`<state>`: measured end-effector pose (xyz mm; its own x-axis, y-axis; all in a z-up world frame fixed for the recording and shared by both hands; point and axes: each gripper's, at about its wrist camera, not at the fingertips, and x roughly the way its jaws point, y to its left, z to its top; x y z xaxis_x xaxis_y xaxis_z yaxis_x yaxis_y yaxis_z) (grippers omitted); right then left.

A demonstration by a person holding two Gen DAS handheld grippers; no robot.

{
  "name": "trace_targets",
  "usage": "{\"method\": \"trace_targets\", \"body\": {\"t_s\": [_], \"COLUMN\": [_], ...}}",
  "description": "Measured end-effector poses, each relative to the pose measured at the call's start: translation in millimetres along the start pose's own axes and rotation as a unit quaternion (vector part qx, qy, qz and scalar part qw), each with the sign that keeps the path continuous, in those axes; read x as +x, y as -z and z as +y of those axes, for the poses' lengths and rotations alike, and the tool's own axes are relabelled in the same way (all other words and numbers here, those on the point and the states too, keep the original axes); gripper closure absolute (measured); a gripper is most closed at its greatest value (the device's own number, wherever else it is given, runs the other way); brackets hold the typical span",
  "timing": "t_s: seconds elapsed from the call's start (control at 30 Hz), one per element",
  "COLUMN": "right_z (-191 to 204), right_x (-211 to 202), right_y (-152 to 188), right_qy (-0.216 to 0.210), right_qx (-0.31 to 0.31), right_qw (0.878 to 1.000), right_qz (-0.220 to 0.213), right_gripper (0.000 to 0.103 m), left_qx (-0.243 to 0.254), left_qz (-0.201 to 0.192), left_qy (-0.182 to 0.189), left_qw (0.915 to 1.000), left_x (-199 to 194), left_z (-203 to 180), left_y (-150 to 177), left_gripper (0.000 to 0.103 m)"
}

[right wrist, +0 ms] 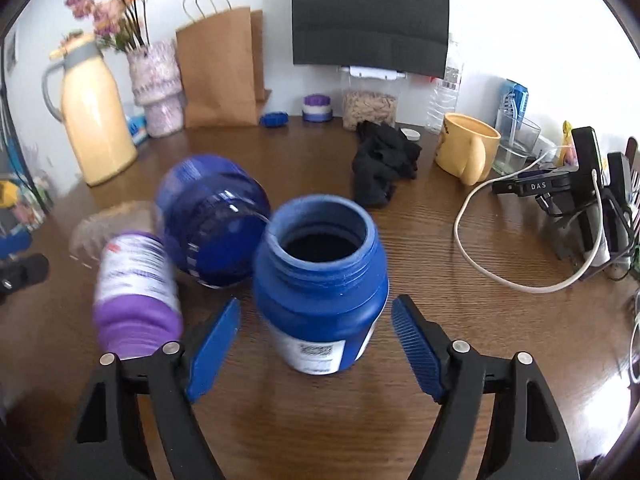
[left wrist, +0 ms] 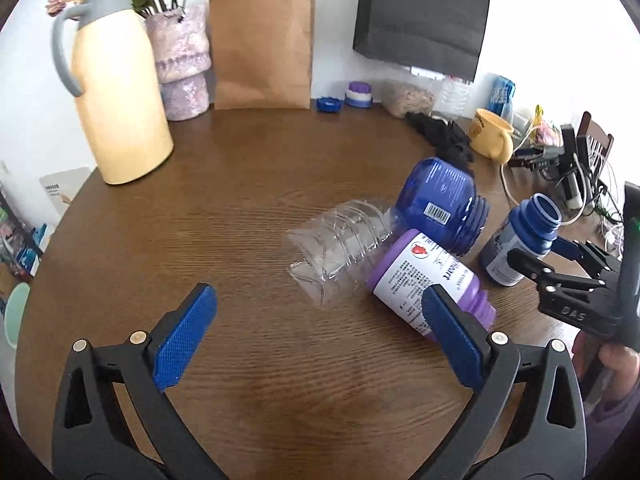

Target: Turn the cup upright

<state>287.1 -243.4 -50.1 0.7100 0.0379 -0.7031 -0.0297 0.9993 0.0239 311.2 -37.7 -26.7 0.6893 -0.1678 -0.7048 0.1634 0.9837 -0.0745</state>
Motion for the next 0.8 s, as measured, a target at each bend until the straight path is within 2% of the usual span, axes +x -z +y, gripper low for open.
{"method": "trace_targets", "body": {"t_s": [0.17, 0.33, 0.53, 0.7, 0.8], "right_z": [10, 24, 60, 78, 89], "right_x": [-43, -99, -167, -201, -218], "right_y": [6, 28, 73, 118, 146], "right_qy": [-0.001, -0.026, -0.062, -0.076, -0.101], "right_qx": [0.004, 0.01, -0.007, 0.01, 0.018], "right_qw": [1.0, 0.999, 0.997, 0.996, 0.994], "right_qz": [-0.02, -0.033, -0.046, -0.036, -0.03], "right_gripper": [0.021, 0.021, 0.021, 0.021, 0.021], "left_qx": [-0.017, -0.023, -0.016, -0.025, -0.039], "left_qz": [-0.01, -0.024, -0.057, -0.064, -0.071], "left_qy": [-0.014, -0.023, -0.035, -0.044, -0.057], "left_qw": [0.9997, 0.9992, 0.9976, 0.9966, 0.9951], "left_x": [-38, -87, -157, -197, -217], "left_z": [2, -4, -13, -12, -10], "left_y": [14, 42, 95, 137, 167], "left_gripper": [0.0, 0.0, 0.0, 0.0, 0.0]}}
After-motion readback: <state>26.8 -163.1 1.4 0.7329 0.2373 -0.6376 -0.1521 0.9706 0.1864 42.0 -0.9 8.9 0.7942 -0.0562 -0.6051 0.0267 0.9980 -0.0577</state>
